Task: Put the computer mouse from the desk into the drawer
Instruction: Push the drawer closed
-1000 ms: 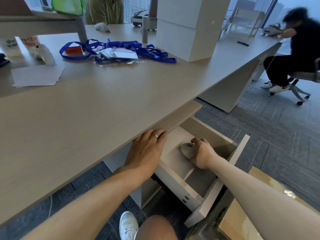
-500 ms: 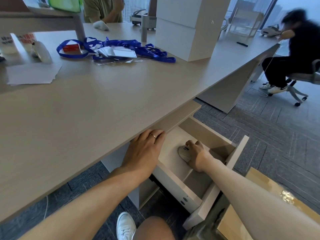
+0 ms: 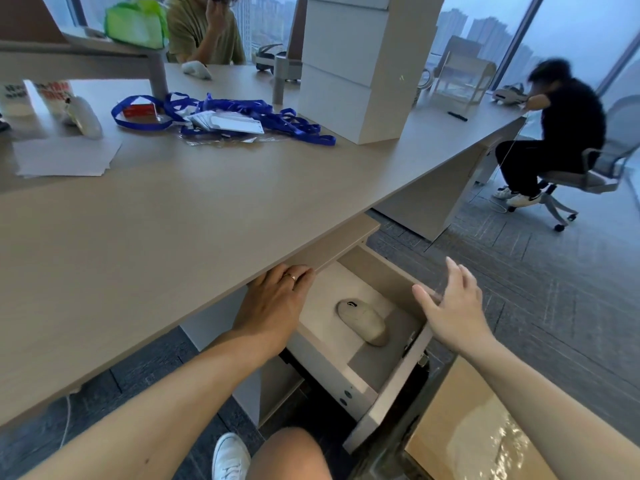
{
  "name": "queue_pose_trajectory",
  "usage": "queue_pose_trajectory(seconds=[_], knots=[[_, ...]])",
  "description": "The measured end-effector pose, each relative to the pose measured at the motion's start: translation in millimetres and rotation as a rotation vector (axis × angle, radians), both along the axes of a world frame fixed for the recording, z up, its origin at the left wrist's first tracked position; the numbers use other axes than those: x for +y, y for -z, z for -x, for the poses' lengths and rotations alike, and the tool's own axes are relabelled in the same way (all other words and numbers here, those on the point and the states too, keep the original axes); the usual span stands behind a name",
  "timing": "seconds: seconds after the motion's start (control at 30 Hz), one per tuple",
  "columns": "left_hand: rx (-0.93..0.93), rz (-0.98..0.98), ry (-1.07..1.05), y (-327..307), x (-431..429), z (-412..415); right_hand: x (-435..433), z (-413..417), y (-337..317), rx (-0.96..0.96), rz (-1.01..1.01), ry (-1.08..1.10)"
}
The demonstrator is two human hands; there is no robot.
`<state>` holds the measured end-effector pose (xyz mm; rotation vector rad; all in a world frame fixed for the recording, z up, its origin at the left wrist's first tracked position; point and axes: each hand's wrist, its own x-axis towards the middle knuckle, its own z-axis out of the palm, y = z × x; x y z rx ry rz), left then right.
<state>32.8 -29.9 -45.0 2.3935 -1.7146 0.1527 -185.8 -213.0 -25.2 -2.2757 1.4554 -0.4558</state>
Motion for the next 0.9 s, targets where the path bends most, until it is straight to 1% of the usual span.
queue_pose_trajectory(seconds=[0.07,0.13,0.23,0.33,0.5,0.73,0.9], knots=[[0.002,-0.021,-0.011,0.0,-0.1,0.2,7.0,13.3,8.6,-0.136,-0.236,0.165],[0.015,-0.026,-0.019,0.7,0.3,-0.3,15.6,16.4,20.7,-0.225,-0.424,0.249],[0.074,0.002,-0.036,0.0,-0.1,0.9,26.7,11.4,35.7,-0.353,-0.611,0.283],[0.166,0.07,-0.087,0.3,-1.6,6.1,39.7,5.1,34.9,-0.495,-0.741,0.308],[0.214,0.084,-0.151,2.7,-4.5,9.4,41.9,2.4,36.1,-0.584,-0.813,0.311],[0.24,0.072,-0.182,2.2,-7.0,12.8,37.0,-27.6,43.5,-0.599,-0.826,0.295],[0.202,0.082,-0.163,1.0,-4.2,14.7,44.1,-55.9,46.5,-0.617,-0.872,0.286]])
